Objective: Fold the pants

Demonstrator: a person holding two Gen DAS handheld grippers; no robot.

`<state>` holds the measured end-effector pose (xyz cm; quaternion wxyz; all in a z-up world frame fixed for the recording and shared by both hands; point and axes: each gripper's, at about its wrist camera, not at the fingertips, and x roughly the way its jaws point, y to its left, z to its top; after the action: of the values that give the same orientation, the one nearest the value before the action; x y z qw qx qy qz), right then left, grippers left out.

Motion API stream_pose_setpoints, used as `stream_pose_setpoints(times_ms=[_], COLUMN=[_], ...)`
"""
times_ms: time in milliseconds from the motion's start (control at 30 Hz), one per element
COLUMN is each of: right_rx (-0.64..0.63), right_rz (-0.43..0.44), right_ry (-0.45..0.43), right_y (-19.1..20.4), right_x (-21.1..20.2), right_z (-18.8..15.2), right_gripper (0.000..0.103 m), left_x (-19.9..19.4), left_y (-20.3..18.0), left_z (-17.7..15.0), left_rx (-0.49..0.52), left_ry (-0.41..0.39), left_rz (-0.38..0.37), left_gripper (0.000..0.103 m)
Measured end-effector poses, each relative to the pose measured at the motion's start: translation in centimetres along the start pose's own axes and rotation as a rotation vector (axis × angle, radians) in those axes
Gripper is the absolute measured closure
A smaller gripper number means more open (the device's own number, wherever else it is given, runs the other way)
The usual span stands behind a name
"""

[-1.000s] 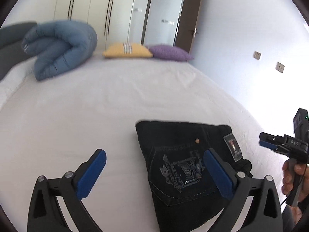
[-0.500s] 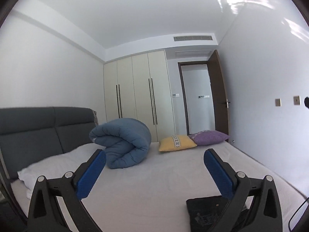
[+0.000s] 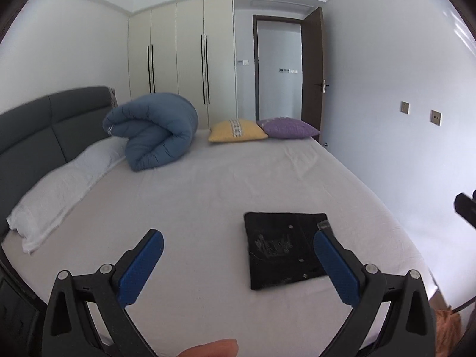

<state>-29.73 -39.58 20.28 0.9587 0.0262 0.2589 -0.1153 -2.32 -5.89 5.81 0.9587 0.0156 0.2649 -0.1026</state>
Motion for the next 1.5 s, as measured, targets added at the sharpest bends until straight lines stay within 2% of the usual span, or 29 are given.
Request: stream_pose_setpoints(times_ms=[100,167,267,467,933,1500], right_rx=[0.051,0.075,0.107,0.119,0.089,0.071], right_rz=[-0.064,-0.094,-0.077,-0.079,-0.051,-0.036], right_ry=[0.078,0.123,0.181,0.235,0.311,0.344], right_y=[-2.2,-3.3,-3.7,-3.6,-2.2,0.1], right_x=[0.8,3.5,6.1,10.6,14.9,16.5], right_z=[-3.3,-4.8,-6.3,-8.3,-9.7,-10.0], right_gripper=[0.000,0.000,0.000,0.000,0.000,0.000], left_x=[0.9,1.1,2.2,3.9,6.4,7.6], left_y=[-0.1,-0.4,-0.5,-0.6,-0.5,-0.9], left_z=[-1.9,-3.0,-3.8,-4.8,-6.0,-6.6], left_rx=[-0.041,-0.037,-0.021,-0.019,-0.032,-0.023], left_ry=[0.091,0.120,0.156,0.205,0.271,0.313], left_rz=[-0.032,-0.025,0.000,0.005,0.023,0.025], left_gripper=[0.000,0.000,0.000,0.000,0.000,0.000])
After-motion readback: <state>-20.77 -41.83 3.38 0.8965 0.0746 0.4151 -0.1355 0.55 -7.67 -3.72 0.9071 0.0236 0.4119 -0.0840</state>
